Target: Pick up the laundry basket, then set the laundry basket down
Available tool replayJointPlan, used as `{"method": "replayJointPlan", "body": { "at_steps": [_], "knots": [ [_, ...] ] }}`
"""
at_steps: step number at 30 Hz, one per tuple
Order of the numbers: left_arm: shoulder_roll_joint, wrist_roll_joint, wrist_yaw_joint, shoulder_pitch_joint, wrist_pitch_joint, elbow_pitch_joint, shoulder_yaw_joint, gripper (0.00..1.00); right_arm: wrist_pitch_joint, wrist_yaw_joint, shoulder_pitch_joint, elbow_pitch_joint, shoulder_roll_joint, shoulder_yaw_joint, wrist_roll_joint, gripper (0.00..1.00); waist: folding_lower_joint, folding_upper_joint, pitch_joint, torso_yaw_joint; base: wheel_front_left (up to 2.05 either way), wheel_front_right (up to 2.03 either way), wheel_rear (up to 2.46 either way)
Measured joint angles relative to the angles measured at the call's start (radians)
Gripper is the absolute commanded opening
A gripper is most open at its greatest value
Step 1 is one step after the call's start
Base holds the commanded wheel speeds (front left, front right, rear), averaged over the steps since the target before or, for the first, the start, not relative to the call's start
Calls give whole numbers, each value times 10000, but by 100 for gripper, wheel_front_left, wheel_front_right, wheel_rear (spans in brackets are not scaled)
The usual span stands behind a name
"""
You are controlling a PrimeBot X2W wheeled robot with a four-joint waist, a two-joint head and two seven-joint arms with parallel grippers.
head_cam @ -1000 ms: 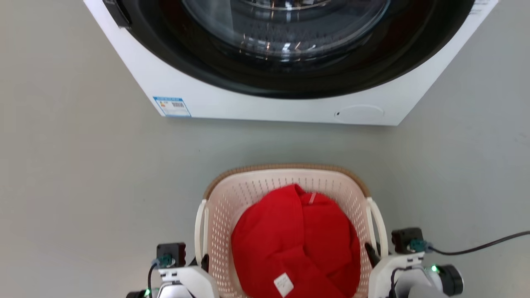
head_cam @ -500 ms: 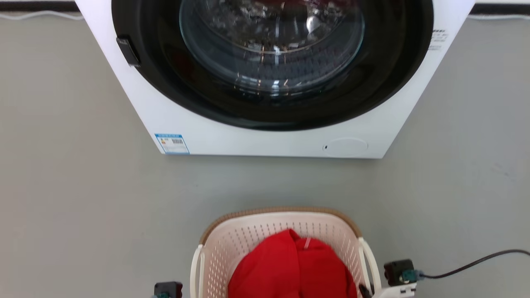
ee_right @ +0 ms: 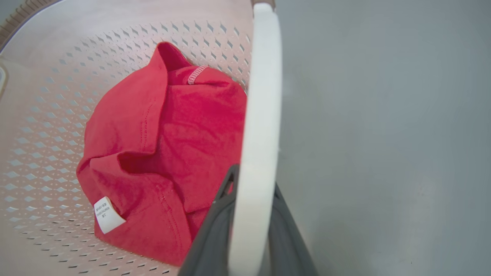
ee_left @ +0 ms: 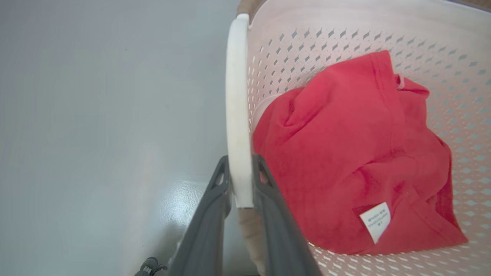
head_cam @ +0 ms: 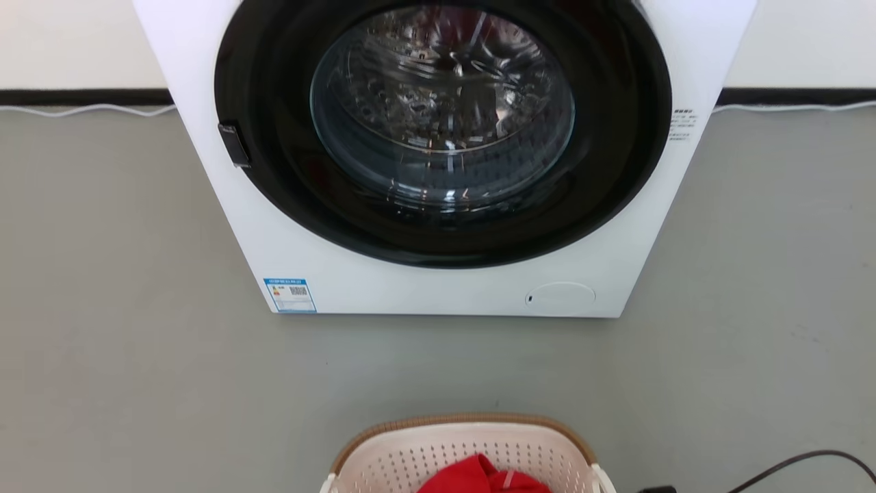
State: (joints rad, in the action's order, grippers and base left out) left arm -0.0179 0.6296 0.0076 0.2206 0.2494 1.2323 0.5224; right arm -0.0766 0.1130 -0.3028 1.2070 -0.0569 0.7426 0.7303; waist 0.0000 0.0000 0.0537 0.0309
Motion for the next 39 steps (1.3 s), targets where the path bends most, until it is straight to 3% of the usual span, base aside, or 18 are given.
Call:
{"method": "replayJointPlan", "body": {
  "at_steps": [39],
  "knots": [
    [-6, 395, -343, -145, 0, 552, 322, 0, 146, 0, 179, 311, 27, 1707, 1678, 0, 0, 0, -414, -26, 0, 0, 0]
  ]
}}
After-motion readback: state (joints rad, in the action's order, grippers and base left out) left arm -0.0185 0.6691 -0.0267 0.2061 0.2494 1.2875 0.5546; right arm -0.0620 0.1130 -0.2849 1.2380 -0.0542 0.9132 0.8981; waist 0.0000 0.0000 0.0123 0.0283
